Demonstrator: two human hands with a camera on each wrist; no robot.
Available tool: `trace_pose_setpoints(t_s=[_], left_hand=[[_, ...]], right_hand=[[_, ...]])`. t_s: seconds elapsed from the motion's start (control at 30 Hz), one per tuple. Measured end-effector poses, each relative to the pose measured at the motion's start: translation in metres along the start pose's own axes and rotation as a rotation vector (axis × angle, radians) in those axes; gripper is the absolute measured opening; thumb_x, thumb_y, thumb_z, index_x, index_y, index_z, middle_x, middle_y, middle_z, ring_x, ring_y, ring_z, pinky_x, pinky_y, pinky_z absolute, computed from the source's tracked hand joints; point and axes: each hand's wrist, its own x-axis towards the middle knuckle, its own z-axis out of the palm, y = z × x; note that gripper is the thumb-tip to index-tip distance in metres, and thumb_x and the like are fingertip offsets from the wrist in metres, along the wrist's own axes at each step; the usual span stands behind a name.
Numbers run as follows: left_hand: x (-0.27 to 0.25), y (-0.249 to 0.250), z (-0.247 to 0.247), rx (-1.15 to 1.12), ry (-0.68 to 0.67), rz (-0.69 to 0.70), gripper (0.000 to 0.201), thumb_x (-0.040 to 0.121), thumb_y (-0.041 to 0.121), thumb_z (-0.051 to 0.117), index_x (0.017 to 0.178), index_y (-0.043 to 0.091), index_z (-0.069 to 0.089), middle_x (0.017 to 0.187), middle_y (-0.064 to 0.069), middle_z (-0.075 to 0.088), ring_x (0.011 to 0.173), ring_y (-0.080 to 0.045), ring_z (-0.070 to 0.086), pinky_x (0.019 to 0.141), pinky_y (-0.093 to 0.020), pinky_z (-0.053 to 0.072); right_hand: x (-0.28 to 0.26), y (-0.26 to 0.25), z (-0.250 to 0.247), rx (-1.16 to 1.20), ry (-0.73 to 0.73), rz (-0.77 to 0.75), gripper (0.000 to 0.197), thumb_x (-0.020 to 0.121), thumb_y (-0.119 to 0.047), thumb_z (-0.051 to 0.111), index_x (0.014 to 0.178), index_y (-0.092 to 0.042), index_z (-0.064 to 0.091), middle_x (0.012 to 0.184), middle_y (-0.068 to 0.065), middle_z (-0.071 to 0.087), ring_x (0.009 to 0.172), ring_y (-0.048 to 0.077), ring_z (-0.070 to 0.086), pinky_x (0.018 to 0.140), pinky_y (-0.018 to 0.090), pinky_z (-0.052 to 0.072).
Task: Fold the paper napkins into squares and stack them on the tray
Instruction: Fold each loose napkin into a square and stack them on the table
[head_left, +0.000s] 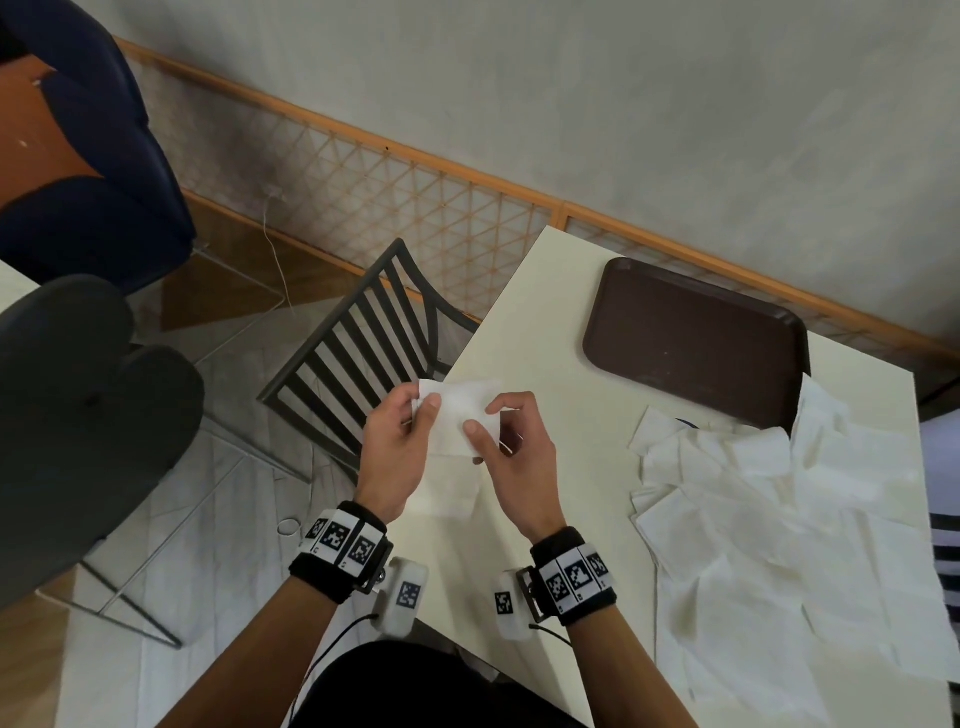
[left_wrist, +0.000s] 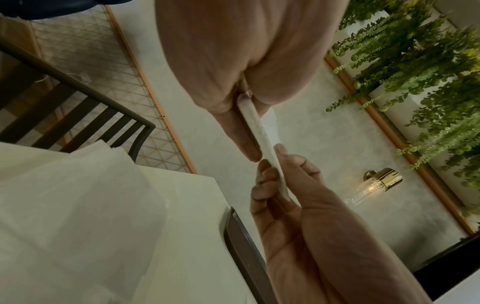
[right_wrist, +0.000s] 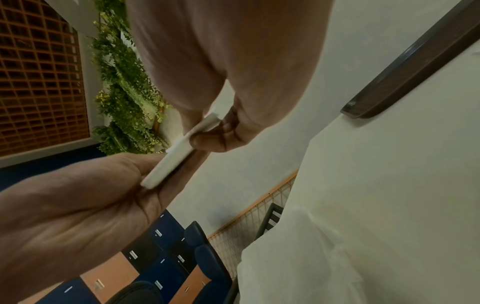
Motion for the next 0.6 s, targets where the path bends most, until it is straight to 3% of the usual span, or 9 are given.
trace_pose_setpoints(t_s=[0.1,0.17,0.23,0.3,0.37,0.47,0.53,0.6], left_hand=[[0.001,-0.002,-0.001,0.043,-0.016,0.032,0.015,0.112,0.02,0.057,0.126,0.022,0.06,0.099,-0.004,0.081,0.089,-0.028,0.079,0.083,-0.061,0.064],[0.002,-0.002,-0.003,-0.002,-0.125,0.04,0.041,0.109,0.018,0.062,0.144,0.034,0.047,0.105,-0.006,0.081,0.093,-0.027,0.08,0.081,-0.054,0.067],[0.004,-0.004,-0.007,0.033,-0.233,0.082,0.066,0.101,0.013,0.075,0.152,0.04,0.042,0.122,-0.001,0.078,0.107,-0.021,0.078,0.088,-0.042,0.066],[0.008,-0.01,-0.012,0.157,-0.269,0.128,0.061,0.094,0.012,0.083,0.143,0.039,0.059,0.131,0.011,0.072,0.117,-0.016,0.073,0.095,-0.043,0.064],[0.014,-0.018,-0.017,0.186,-0.269,0.093,0.051,0.09,0.012,0.086,0.132,0.038,0.071,0.13,0.018,0.072,0.118,-0.013,0.072,0.098,-0.044,0.063],[0.021,-0.031,-0.027,0.185,-0.281,0.017,0.058,0.083,0.007,0.091,0.132,0.033,0.072,0.129,0.027,0.066,0.113,-0.009,0.073,0.096,-0.035,0.064],[0.027,-0.041,-0.034,0.218,-0.317,-0.021,0.069,0.078,0.005,0.093,0.139,0.027,0.068,0.137,0.027,0.058,0.114,-0.011,0.072,0.092,-0.029,0.064],[0.033,-0.057,-0.041,0.301,-0.367,-0.056,0.081,0.077,0.006,0.096,0.147,0.026,0.061,0.146,0.026,0.051,0.116,-0.015,0.071,0.091,-0.03,0.064]], right_hand=[[0.003,0.005,-0.001,-0.029,0.017,0.011,0.02,0.103,-0.02,0.078,0.105,-0.023,0.058,0.068,-0.003,0.049,0.061,0.013,0.048,0.066,0.044,0.066],[0.004,0.008,-0.001,-0.046,0.026,0.009,0.016,0.105,-0.021,0.076,0.104,-0.025,0.06,0.073,0.003,0.053,0.062,0.02,0.049,0.067,0.043,0.067],[0.006,0.01,0.0,-0.038,0.017,0.007,0.011,0.106,-0.022,0.074,0.107,-0.028,0.064,0.084,0.0,0.064,0.068,0.029,0.056,0.069,0.041,0.067],[0.008,0.014,0.002,-0.035,-0.001,0.012,0.01,0.107,-0.023,0.072,0.114,-0.028,0.069,0.1,-0.008,0.073,0.071,0.024,0.063,0.071,0.038,0.067],[0.009,0.022,0.003,-0.041,-0.004,0.016,0.015,0.107,-0.021,0.072,0.121,-0.025,0.072,0.111,-0.012,0.075,0.068,0.016,0.062,0.07,0.033,0.066],[0.007,0.037,0.004,-0.076,-0.015,0.026,0.028,0.105,-0.019,0.075,0.132,-0.026,0.072,0.131,-0.012,0.074,0.065,0.013,0.065,0.07,0.027,0.062],[0.006,0.05,0.007,-0.093,-0.065,0.072,0.039,0.103,-0.019,0.076,0.141,-0.029,0.069,0.137,-0.009,0.072,0.064,0.014,0.069,0.073,0.029,0.064],[0.004,0.066,0.013,-0.134,-0.133,0.126,0.05,0.102,-0.017,0.077,0.149,-0.031,0.064,0.144,-0.006,0.069,0.067,0.017,0.072,0.076,0.031,0.066]])
